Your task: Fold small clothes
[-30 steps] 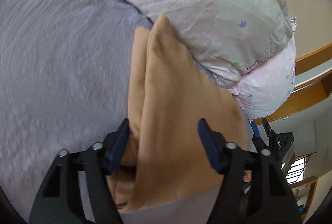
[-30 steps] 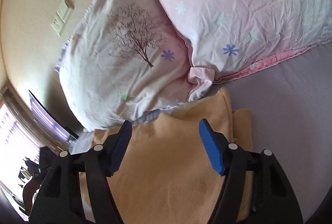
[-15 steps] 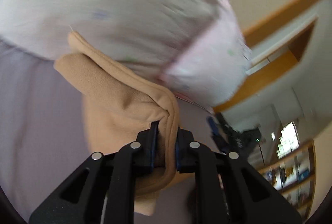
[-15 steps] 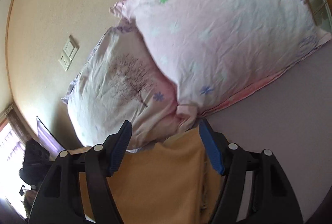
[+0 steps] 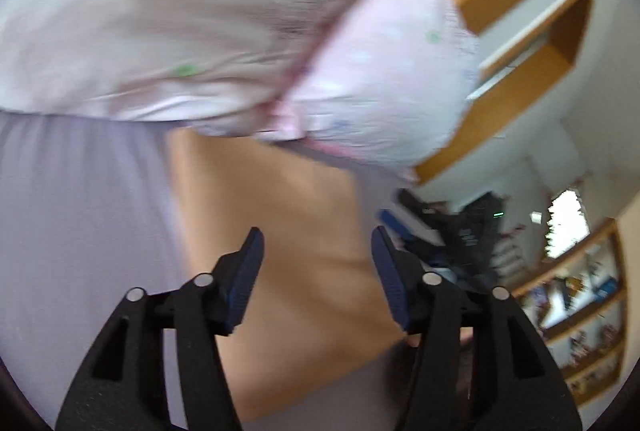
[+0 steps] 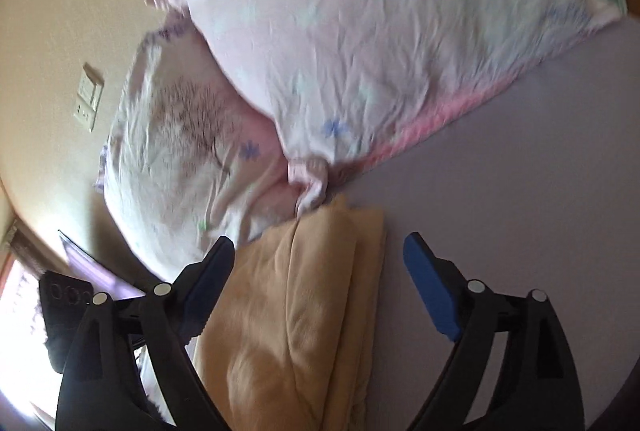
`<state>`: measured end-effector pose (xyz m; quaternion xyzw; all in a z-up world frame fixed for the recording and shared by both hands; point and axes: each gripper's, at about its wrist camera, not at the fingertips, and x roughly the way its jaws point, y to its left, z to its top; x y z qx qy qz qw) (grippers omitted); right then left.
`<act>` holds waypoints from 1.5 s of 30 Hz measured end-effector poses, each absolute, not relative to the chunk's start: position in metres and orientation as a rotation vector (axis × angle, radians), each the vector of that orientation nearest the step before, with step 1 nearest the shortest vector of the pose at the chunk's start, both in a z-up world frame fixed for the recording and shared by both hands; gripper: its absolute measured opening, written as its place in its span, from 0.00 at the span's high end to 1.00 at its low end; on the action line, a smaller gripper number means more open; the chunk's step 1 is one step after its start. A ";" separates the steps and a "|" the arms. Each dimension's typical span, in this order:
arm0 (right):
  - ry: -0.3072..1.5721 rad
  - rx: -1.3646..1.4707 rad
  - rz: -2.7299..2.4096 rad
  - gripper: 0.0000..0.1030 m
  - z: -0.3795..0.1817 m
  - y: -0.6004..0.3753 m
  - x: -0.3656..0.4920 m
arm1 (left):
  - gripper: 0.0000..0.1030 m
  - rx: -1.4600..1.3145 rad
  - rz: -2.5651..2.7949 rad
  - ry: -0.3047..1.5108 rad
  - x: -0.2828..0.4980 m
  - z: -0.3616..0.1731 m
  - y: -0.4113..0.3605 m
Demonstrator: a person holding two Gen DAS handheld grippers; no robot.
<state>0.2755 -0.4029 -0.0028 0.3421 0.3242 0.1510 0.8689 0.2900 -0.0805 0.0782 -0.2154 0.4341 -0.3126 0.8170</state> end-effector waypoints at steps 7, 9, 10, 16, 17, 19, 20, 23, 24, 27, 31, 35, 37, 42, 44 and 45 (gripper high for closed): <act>0.856 0.672 0.359 0.25 -0.033 -0.376 0.294 | 0.36 -0.478 -0.629 1.143 0.286 0.012 -0.075; 0.855 0.679 0.372 0.41 -0.036 -0.376 0.294 | 0.35 -0.490 -0.651 1.151 0.281 0.009 -0.079; 0.866 0.696 0.392 0.50 -0.040 -0.376 0.295 | 0.34 -0.500 -0.662 1.142 0.278 0.010 -0.080; 0.751 0.733 0.500 0.72 -0.030 -0.368 0.286 | 0.67 -0.487 -0.702 1.099 0.275 0.013 -0.081; 0.735 0.738 0.541 0.73 -0.028 -0.363 0.285 | 0.67 -0.483 -0.704 1.081 0.269 0.014 -0.071; 0.734 0.710 0.575 0.73 -0.026 -0.348 0.286 | 0.67 -0.455 -0.680 1.018 0.259 0.027 -0.056; 0.748 0.679 0.579 0.72 -0.027 -0.337 0.288 | 0.65 -0.419 -0.658 0.978 0.253 0.034 -0.047; 0.808 0.530 0.496 0.66 -0.024 -0.314 0.290 | 0.60 -0.276 -0.506 0.936 0.245 0.043 -0.034; 0.788 0.501 0.453 0.64 -0.018 -0.315 0.284 | 0.60 -0.266 -0.488 0.921 0.239 0.045 -0.028; 0.655 0.585 0.525 0.48 0.012 -0.331 0.239 | 0.57 -0.272 -0.527 0.878 0.219 0.054 -0.017; 0.671 0.505 0.557 0.46 0.019 -0.317 0.182 | 0.47 -0.221 -0.646 0.814 0.187 0.070 -0.024; 0.748 0.502 0.514 0.53 -0.003 -0.299 0.164 | 0.41 -0.167 -0.731 0.815 0.169 0.070 -0.042; 0.763 0.490 0.497 0.67 -0.013 -0.295 0.163 | 0.40 -0.155 -0.739 0.834 0.171 0.064 -0.056; 0.850 0.551 0.349 0.90 -0.038 -0.304 0.162 | 0.42 -0.109 -0.680 0.944 0.175 0.039 -0.071; 0.816 0.540 0.343 0.90 -0.031 -0.305 0.154 | 0.42 -0.110 -0.674 0.928 0.167 0.041 -0.067; 0.776 0.522 0.334 0.87 -0.023 -0.305 0.143 | 0.40 -0.119 -0.671 0.917 0.159 0.046 -0.063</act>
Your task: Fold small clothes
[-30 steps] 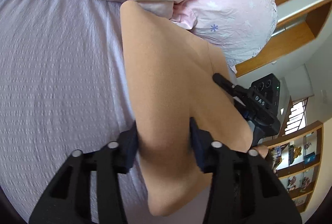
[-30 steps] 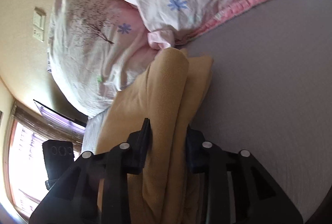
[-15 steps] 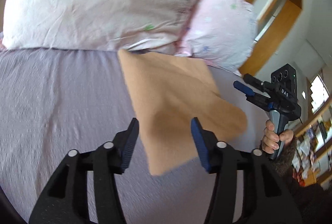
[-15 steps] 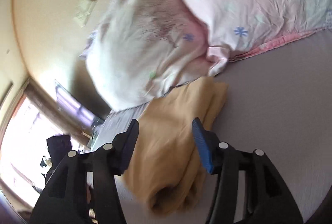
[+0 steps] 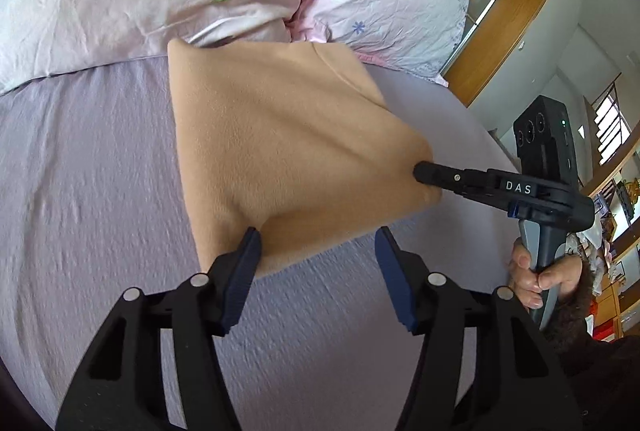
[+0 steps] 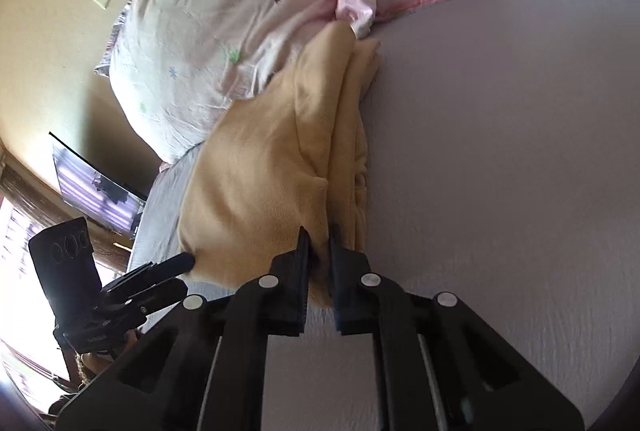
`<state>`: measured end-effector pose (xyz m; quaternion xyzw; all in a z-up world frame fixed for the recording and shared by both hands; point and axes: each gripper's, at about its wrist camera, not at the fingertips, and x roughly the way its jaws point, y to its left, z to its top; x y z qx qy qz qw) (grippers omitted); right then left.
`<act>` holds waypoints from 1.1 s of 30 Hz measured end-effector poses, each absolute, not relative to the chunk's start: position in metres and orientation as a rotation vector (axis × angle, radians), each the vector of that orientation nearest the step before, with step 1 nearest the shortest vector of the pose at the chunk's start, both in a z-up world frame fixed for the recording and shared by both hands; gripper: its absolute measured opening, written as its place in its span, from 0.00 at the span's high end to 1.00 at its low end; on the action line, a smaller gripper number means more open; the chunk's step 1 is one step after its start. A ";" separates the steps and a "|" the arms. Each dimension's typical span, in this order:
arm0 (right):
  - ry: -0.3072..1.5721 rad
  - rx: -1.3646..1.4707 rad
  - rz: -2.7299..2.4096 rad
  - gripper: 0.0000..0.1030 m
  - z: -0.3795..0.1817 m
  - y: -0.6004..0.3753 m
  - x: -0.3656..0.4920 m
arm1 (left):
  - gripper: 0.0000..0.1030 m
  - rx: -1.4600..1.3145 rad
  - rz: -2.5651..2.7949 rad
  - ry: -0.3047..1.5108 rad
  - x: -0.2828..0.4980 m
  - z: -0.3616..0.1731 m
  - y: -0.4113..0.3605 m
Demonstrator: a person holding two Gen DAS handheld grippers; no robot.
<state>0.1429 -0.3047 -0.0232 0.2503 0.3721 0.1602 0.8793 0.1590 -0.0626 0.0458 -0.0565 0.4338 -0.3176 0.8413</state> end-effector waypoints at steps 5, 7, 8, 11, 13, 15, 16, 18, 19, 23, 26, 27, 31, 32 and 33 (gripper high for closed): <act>0.648 0.384 0.257 0.01 -0.003 -0.291 0.103 | 0.02 -0.105 -0.498 0.850 0.135 0.051 -0.049; 0.669 0.298 0.188 0.01 -0.004 -0.276 0.096 | 0.02 -0.055 -0.396 0.852 0.134 0.048 -0.049; 0.694 0.249 0.138 0.01 -0.008 -0.267 0.095 | 0.02 -0.031 -0.345 0.870 0.134 0.043 -0.050; 0.741 0.134 0.048 0.01 -0.018 -0.247 0.098 | 0.02 -0.009 -0.299 0.935 0.142 0.029 -0.054; 0.754 0.127 0.078 0.01 -0.025 -0.240 0.098 | 0.02 0.011 -0.280 0.959 0.148 0.022 -0.057; 0.783 0.135 0.084 0.01 -0.034 -0.236 0.102 | 0.02 0.046 -0.249 0.981 0.152 0.015 -0.062; 0.799 0.131 0.072 0.01 -0.038 -0.235 0.104 | 0.02 0.058 -0.241 0.988 0.153 0.013 -0.064; 0.831 0.108 0.038 0.01 -0.044 -0.229 0.107 | 0.02 0.077 -0.230 0.986 0.153 0.010 -0.066; 0.841 0.092 0.028 0.01 -0.046 -0.226 0.109 | 0.02 0.087 -0.222 0.986 0.151 0.009 -0.066; 0.839 0.062 0.020 0.01 -0.050 -0.217 0.108 | 0.02 0.119 -0.203 0.979 0.143 0.008 -0.067; 0.855 0.034 -0.013 0.01 -0.053 -0.214 0.109 | 0.02 0.119 -0.197 0.976 0.141 0.008 -0.066; 0.862 0.024 -0.022 0.01 -0.054 -0.213 0.109 | 0.02 0.119 -0.197 0.976 0.142 0.008 -0.067; 0.870 0.020 -0.031 0.01 -0.055 -0.212 0.111 | 0.02 0.119 -0.193 0.973 0.143 0.009 -0.066; 0.870 0.019 -0.031 0.01 -0.055 -0.212 0.111 | 0.02 0.119 -0.193 0.973 0.143 0.009 -0.066; 0.870 0.019 -0.030 0.01 -0.055 -0.212 0.112 | 0.02 0.120 -0.194 0.973 0.143 0.009 -0.066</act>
